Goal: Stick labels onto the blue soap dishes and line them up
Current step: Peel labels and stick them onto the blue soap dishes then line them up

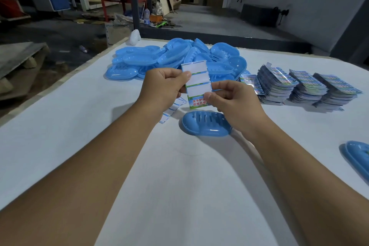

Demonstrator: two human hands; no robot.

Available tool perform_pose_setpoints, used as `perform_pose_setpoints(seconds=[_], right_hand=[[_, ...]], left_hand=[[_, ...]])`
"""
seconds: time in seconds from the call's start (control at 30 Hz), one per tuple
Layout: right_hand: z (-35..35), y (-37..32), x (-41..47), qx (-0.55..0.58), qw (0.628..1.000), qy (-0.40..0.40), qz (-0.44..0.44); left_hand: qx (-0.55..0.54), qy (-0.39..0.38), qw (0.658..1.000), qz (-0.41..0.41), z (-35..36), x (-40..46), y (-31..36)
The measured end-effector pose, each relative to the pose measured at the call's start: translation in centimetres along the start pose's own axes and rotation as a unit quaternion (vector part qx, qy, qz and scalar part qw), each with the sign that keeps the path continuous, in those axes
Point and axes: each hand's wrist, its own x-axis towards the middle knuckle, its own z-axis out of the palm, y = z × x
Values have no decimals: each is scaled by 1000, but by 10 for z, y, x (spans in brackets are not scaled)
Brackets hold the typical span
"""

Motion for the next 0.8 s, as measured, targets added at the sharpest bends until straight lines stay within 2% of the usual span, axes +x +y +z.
perform_pose_setpoints(seconds=[0.27,0.53,0.67,0.8], right_hand=[[-9,1,8,53,992,114,24],[-9,4,9,20,992,121,22],[-7,6,8,-78,988,135,-1],[-6,3,4,-82,992,92,-14]], left_hand=[[53,-102,993,-40,6,-7,-5],[45,-125,991,-32,7,-8,-6],[41,-138,990,-9,7,-9,-7],[35,-136,990,8,8,-9,-9]])
